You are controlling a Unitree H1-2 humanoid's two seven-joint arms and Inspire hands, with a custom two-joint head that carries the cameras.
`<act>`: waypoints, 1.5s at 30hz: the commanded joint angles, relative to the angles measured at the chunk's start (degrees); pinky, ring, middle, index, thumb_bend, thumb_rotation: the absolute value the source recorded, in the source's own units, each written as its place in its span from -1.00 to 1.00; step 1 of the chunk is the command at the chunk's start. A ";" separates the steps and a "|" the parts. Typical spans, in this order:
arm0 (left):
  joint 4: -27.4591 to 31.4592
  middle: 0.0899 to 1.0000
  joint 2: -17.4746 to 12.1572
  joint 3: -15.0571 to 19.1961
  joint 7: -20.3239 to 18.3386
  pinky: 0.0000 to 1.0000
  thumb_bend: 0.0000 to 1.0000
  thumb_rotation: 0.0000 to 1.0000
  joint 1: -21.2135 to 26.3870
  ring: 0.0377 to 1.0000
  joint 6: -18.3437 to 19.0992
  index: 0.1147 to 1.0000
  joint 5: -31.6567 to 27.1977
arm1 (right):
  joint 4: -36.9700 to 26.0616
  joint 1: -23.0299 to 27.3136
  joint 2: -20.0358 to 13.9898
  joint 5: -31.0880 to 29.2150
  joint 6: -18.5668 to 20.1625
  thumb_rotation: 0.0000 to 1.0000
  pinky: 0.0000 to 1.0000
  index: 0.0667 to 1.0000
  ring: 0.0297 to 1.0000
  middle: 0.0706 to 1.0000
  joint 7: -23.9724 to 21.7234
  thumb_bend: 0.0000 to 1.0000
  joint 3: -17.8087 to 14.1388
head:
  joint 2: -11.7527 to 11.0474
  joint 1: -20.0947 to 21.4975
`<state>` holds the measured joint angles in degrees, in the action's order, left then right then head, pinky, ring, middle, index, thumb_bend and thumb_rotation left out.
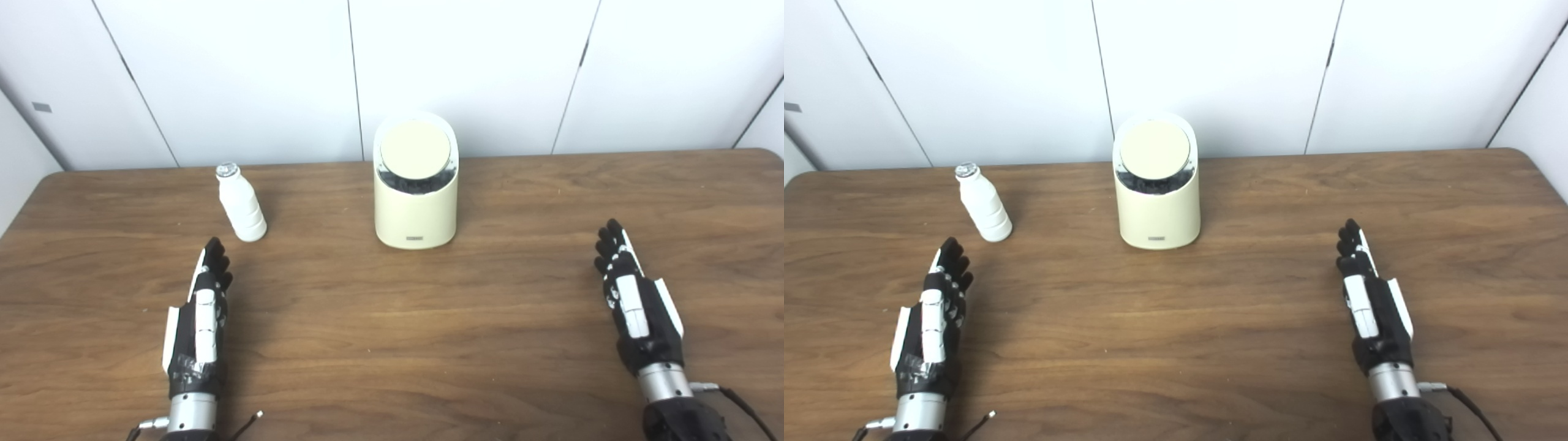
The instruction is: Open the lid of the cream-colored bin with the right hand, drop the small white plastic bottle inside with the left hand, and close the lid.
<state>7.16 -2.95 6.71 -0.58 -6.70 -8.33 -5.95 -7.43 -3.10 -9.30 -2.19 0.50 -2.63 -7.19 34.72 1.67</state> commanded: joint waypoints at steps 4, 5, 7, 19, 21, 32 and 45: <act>-2.77 0.99 0.33 -0.52 -0.16 1.00 0.01 0.97 -0.36 1.00 -2.21 0.98 0.56 | -6.01 7.12 -2.32 5.86 5.40 0.59 0.99 0.92 0.93 0.94 0.38 0.55 2.11 | 0.00 -0.05; -2.71 0.99 0.35 -0.59 -0.09 1.00 0.03 0.96 -0.41 1.00 -2.20 0.98 0.85 | -7.17 8.38 -2.75 8.50 7.24 0.58 0.93 0.91 0.92 0.92 0.67 0.57 2.95 | 0.00 -0.06; -2.63 0.98 0.38 -0.70 -0.05 1.00 0.04 0.96 -0.48 1.00 -2.22 0.98 1.16 | -8.66 9.94 -3.27 11.76 9.64 0.58 0.85 0.89 0.91 0.90 0.86 0.60 3.99 | -0.13 -0.05; -2.09 0.99 0.95 -1.57 0.26 1.00 -0.06 1.00 -1.26 1.00 -2.37 0.99 2.62 | -11.63 22.84 -4.33 19.84 23.01 0.49 0.77 0.89 0.86 0.90 -1.96 0.72 8.91 | -2.32 -1.50; -1.83 1.00 1.10 -1.60 0.37 1.00 -0.09 1.00 -1.36 1.00 -2.02 1.00 2.89 | -11.58 25.18 -4.28 21.79 24.83 0.43 0.77 0.89 0.86 0.89 -2.46 0.73 10.30 | -2.32 -1.50; -1.35 1.00 1.66 -1.82 0.16 1.00 -0.19 1.00 -1.93 1.00 -2.12 1.00 2.84 | -5.02 35.13 -4.47 26.26 24.30 0.28 0.65 0.89 0.83 0.87 -3.03 0.78 15.36 | -3.29 -1.78; -0.38 1.00 2.40 -2.07 0.58 1.00 -0.19 1.00 -2.66 1.00 -1.57 1.00 3.68 | 5.74 41.20 -2.73 27.08 20.61 0.12 0.59 0.92 0.80 0.90 -2.66 0.73 18.20 | -2.91 -1.96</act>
<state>8.00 -1.95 5.71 -0.26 -7.59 -9.41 -2.42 -1.71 34.57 -11.94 24.16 24.22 -6.16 10.93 31.73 -0.26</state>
